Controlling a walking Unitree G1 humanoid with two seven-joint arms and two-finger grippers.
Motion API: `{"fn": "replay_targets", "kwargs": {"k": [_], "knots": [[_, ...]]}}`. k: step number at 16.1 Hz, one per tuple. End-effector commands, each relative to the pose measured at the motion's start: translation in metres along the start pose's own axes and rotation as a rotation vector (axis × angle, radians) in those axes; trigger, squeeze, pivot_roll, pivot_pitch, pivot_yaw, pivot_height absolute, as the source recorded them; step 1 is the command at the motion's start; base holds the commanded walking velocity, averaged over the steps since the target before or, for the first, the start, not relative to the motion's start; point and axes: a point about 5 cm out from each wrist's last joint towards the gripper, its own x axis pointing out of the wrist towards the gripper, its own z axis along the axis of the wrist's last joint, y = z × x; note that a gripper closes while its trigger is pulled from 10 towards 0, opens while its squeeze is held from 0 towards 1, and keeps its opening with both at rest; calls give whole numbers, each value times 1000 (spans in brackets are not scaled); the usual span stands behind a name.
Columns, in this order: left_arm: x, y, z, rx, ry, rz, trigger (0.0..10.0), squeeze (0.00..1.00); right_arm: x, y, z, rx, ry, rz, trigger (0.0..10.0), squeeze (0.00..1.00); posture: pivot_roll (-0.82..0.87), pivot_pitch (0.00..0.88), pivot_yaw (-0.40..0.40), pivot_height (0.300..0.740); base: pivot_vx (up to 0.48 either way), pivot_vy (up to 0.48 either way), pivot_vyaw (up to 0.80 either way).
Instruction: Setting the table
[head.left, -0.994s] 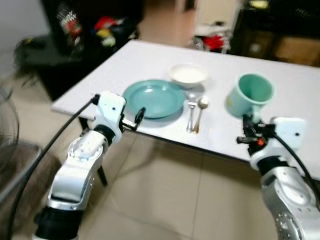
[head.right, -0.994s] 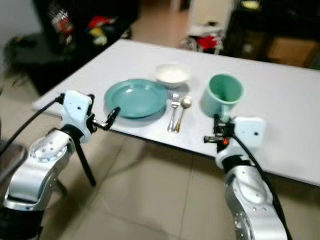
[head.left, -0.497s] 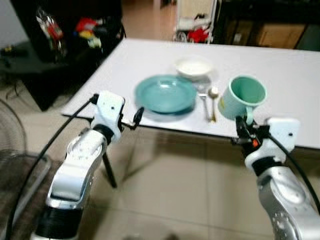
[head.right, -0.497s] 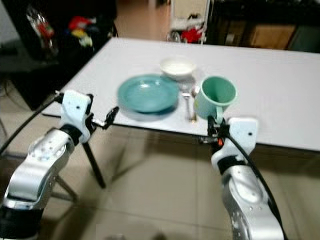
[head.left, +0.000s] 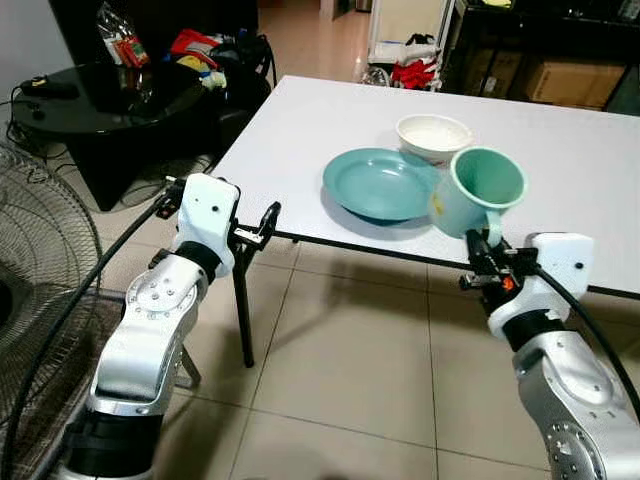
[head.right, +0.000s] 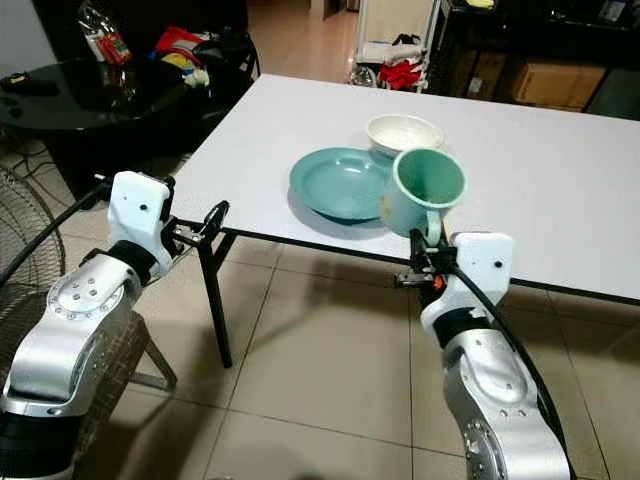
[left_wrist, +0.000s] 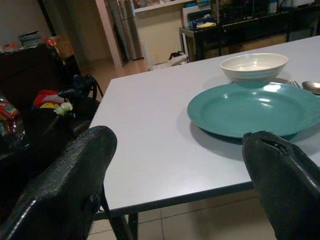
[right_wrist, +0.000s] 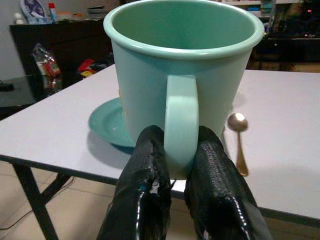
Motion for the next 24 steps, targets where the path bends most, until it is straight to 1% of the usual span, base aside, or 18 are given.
{"fn": "replay_targets", "kwargs": {"k": [1, 3, 6, 7, 9, 10, 13, 18, 24], "knots": [[1, -1, 2, 3, -6, -1, 10000, 0, 2, -4, 3, -2, -14, -20, 10000, 0, 33, 0, 3, 740, 307, 0, 0], [1, 0, 2, -2, -4, 5, 10000, 0, 2, -3, 3, 1, -14, -18, 10000, 0, 34, 0, 4, 740, 321, 0, 0], [1, 1, 2, -13, -6, 6, 10000, 0, 2, -4, 3, -48, -14, -22, 10000, 0, 34, 0, 4, 740, 381, 0, 0], [0, 0, 2, -17, -8, 2, 10000, 0, 3, -6, 4, -84, -15, -29, 10000, 0, 34, 0, -1, 740, 409, 0, 0], [0, -1, 2, -21, -12, -6, 10000, 0, 4, -7, 5, -107, -16, -40, 10000, 0, 33, 0, -1, 740, 407, 0, 800], [0, -1, 2, -23, -13, -9, 10000, 0, 4, -9, 5, -118, -18, -54, 10000, 0, 33, 0, -1, 740, 405, 0, 0], [0, -2, 3, -27, -16, -16, 10000, 0, 4, -9, 5, -88, -17, -45, 10000, 0, 31, 0, -1, 740, 405, 0, 0], [-2, -4, 2, -32, -17, -26, 10000, 0, 6, -4, 4, -80, -14, -3, 10000, 0, 32, 0, -11, 740, 406, 0, 0], [-4, -7, 1, -24, -16, -44, 10000, 0, 6, -2, 3, -78, -6, 14, 10000, 0, 34, 0, -14, 740, 398, 0, 0]]}}
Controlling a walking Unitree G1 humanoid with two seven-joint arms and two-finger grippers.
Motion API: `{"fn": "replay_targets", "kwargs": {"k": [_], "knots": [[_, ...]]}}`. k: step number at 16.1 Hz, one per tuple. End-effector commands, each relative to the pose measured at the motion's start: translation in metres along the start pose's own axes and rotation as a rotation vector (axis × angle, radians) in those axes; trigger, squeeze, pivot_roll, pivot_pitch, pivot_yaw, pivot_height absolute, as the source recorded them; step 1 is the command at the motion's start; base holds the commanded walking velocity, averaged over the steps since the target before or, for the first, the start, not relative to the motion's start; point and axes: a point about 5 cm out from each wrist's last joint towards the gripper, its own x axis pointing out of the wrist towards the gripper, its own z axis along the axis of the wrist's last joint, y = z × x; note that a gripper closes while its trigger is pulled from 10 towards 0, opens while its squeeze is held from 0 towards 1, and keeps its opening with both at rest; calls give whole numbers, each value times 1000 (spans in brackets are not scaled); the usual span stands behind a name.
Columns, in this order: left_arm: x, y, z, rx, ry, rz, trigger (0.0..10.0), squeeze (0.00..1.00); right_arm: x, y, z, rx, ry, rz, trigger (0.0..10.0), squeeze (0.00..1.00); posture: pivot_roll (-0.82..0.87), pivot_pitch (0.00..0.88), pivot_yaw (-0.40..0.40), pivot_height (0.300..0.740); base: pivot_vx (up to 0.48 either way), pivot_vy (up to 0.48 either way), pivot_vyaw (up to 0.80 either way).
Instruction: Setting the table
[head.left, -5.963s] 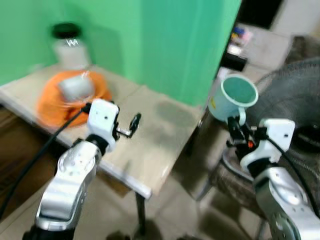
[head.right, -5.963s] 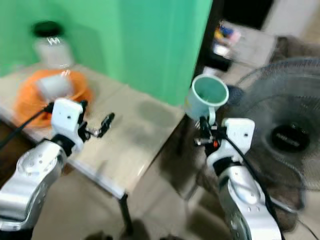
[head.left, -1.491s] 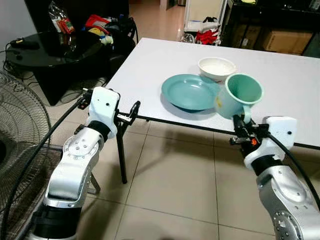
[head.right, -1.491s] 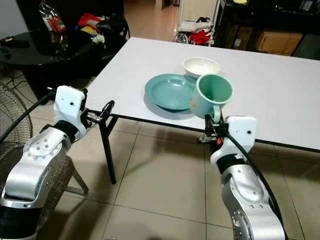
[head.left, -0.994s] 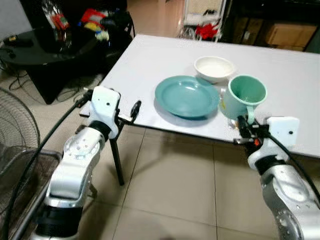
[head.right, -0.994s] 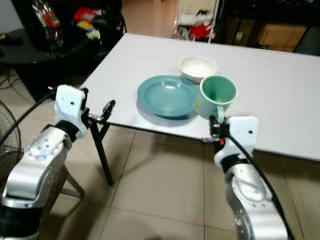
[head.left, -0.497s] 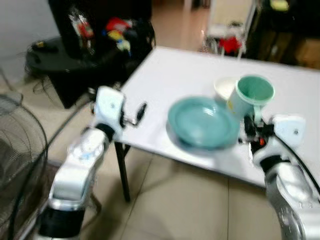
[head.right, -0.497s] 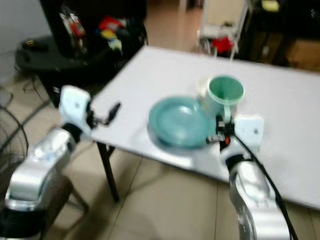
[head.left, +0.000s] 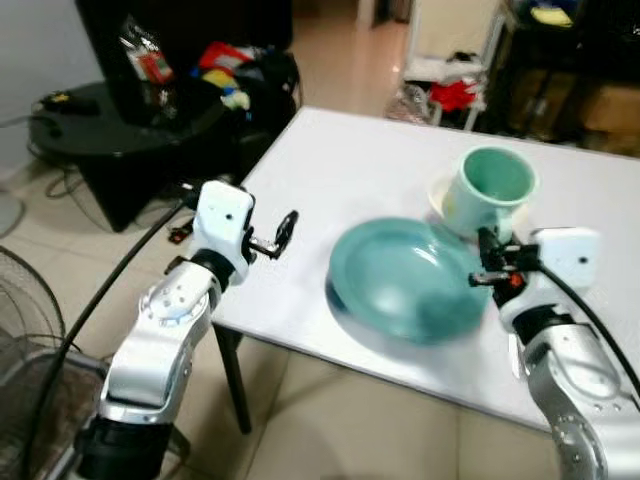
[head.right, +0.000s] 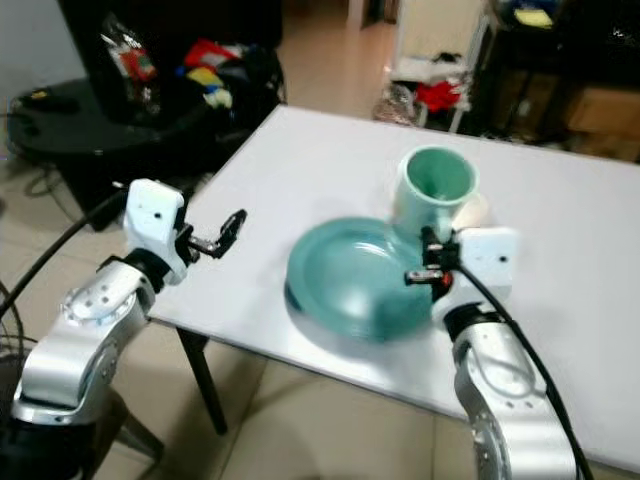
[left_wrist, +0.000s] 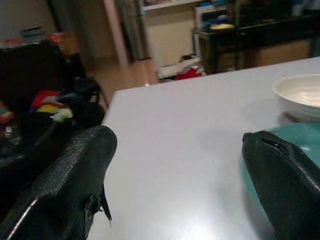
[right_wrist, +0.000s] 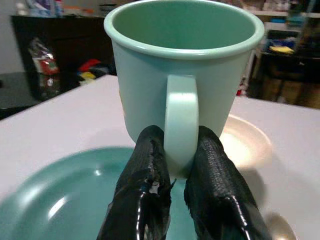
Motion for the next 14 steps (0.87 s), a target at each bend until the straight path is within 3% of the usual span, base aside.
{"fn": "replay_targets", "kwargs": {"k": [1, 10, 14], "knots": [[-3, 7, 2, 14, -4, 16, 10000, 0, 0, 5, 3, 7, -12, 25, 10000, 0, 34, 0, -14, 740, 386, 0, 0], [-4, 4, 3, 14, -8, -2, 10000, 0, 0, 8, 1, 25, 1, 46, 10000, 0, 37, 0, -16, 740, 378, 0, 0], [-4, 1, 2, 5, 9, -37, 10000, 0, 8, 10, -1, 38, 33, 96, 10000, 0, 33, 0, -7, 740, 61, 0, 0]]}}
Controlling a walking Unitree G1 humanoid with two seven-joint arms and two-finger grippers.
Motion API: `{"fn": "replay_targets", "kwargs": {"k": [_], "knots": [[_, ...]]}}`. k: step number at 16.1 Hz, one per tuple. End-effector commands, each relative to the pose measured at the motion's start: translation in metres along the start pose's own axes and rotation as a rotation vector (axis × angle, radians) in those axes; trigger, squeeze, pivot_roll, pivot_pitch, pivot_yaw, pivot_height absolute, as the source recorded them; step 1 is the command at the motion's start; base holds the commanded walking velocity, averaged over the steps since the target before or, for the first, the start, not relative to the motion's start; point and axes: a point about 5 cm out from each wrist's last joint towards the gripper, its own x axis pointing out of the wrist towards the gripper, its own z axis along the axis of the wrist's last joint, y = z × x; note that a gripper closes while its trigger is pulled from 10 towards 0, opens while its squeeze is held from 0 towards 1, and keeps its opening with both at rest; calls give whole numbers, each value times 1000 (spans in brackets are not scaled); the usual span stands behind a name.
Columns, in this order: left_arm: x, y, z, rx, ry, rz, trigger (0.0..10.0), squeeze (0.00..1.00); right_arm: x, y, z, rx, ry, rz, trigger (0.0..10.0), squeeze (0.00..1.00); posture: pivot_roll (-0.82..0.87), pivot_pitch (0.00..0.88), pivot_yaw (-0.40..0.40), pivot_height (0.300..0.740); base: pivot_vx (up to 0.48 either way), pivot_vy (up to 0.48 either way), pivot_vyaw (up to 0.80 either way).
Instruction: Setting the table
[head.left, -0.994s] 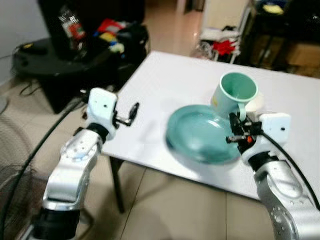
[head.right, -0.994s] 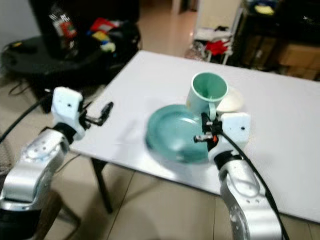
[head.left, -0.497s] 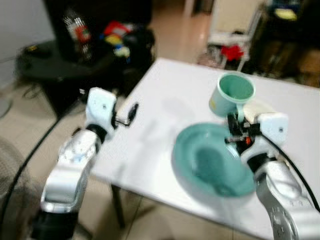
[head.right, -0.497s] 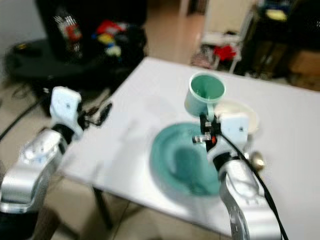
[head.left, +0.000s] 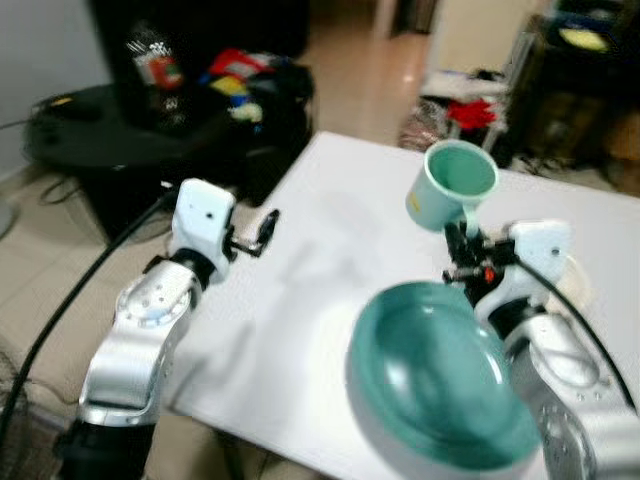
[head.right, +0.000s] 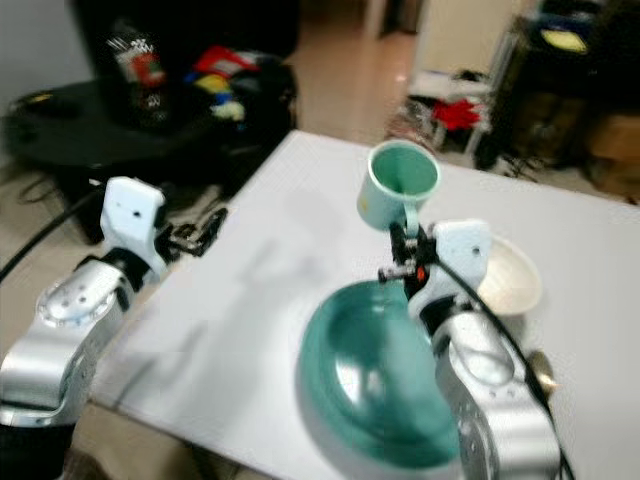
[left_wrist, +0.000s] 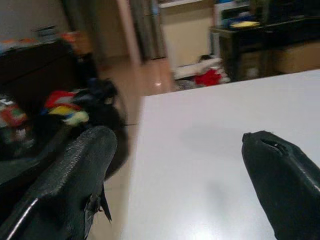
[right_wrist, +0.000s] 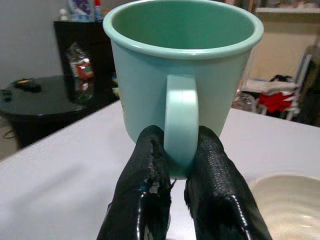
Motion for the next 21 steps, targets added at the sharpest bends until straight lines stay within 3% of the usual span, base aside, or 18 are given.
{"fn": "replay_targets", "kwargs": {"k": [1, 16, 17, 18, 21], "knots": [[0, -3, 1, 2, -2, -26, 10000, 0, 0, -3, -4, 5, 30, -11, 10000, 0, 33, 0, -7, 740, 0, 0, 0], [0, -4, 2, 4, 0, -36, 10000, 0, 3, -3, -5, 1, 43, 7, 10000, 0, 33, 0, -7, 740, 0, 0, 0], [-3, -16, 3, 34, 34, -283, 10000, 0, 70, -2, -21, -8, 116, 88, 10000, 0, 58, 0, 6, 740, 0, 0, 0], [-5, -21, 3, 44, 54, -385, 10000, 0, 93, 2, -24, -22, 144, 123, 10000, 0, 57, 0, 6, 740, 0, 0, 0], [-4, -21, 2, 41, 55, -387, 10000, 0, 92, 6, -25, -18, 148, 135, 10000, 0, 54, 0, 9, 740, 0, 0, 0]]}}
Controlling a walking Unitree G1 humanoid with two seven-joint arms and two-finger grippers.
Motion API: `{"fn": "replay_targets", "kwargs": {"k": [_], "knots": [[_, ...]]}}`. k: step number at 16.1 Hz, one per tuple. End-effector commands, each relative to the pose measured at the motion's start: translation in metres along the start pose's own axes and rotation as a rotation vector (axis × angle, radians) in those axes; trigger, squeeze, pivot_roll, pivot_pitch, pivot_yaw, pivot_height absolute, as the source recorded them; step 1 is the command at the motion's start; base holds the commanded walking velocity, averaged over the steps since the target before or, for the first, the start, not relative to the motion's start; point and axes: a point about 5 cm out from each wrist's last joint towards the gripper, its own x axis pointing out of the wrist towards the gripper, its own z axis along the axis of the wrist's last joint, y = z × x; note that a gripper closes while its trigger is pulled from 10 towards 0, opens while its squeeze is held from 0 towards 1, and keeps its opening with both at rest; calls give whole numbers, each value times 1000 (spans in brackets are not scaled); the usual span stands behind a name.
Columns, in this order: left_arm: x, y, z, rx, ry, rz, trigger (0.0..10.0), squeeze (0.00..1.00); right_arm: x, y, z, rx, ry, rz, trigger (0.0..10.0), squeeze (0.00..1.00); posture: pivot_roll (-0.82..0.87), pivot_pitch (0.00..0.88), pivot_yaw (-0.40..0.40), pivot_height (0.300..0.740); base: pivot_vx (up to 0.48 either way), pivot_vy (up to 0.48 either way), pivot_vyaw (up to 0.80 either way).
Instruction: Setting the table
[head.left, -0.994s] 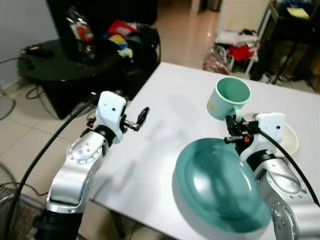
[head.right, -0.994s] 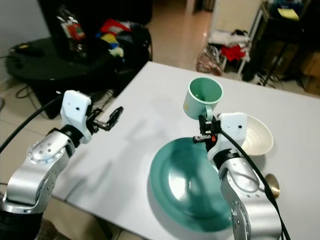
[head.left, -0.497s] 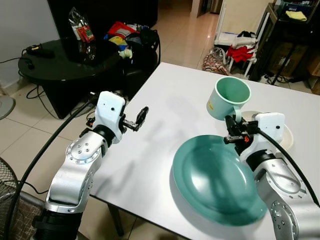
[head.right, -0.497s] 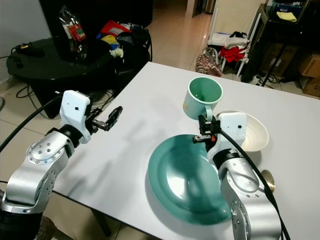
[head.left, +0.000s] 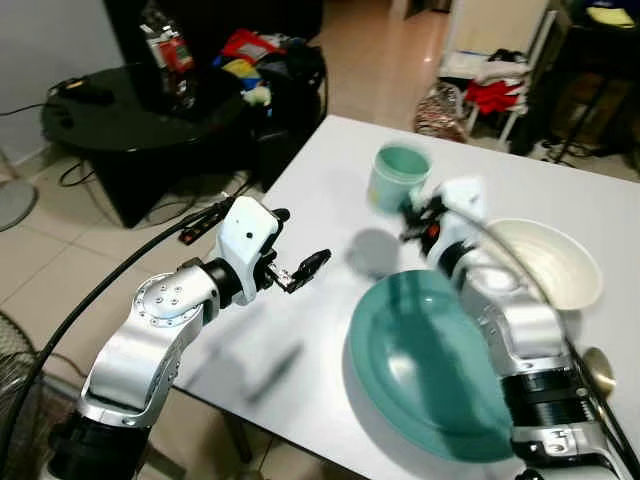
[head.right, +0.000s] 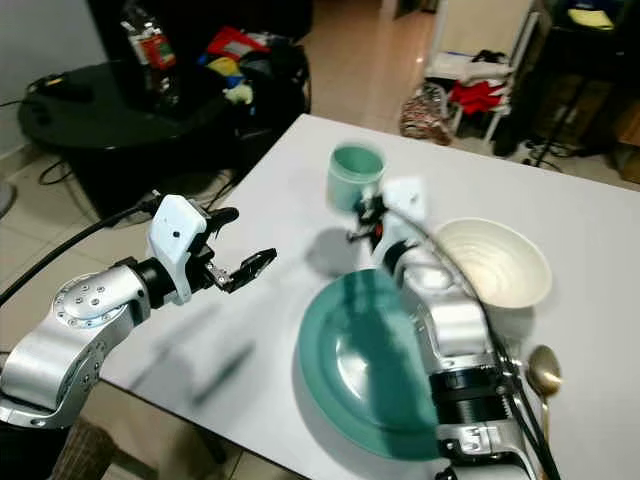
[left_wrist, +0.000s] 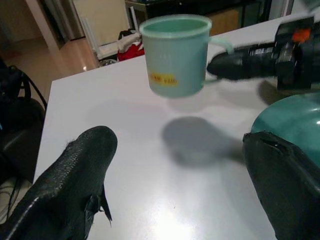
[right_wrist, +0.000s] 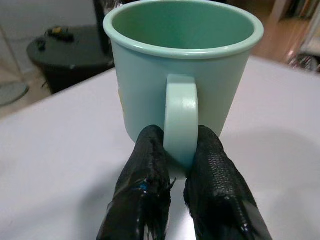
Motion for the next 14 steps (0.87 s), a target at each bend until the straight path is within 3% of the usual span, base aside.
{"fn": "replay_targets", "kwargs": {"k": [1, 3, 11, 12, 13, 14], "knots": [[0, 0, 1, 1, 5, -12, 10000, 0, -1, -4, 4, -8, -20, -10, 10000, 0, 53, 0, 10, 740, 0, 0, 0], [-2, 0, 1, 5, 18, -53, 10000, 0, 15, -8, -4, -2, 4, 1, 10000, 0, 56, 0, 11, 740, 0, 0, 0], [-4, -6, 1, -10, 24, -120, 10000, 0, 19, -12, -34, 21, 140, -40, 10000, 0, 59, 0, 13, 740, 0, 0, 0], [-4, -6, 2, -10, 25, -123, 10000, 0, 18, -12, -34, 24, 145, -44, 10000, 67, 58, 0, 13, 740, 0, 0, 0], [-5, -7, 2, -10, 26, -127, 10000, 0, 18, -13, -33, 23, 150, -44, 10000, 478, 58, 0, 13, 740, 0, 0, 0], [-5, -7, 2, -11, 26, -128, 10000, 0, 17, -12, -32, 27, 148, -40, 10000, 718, 58, 0, 14, 740, 0, 0, 0]]}}
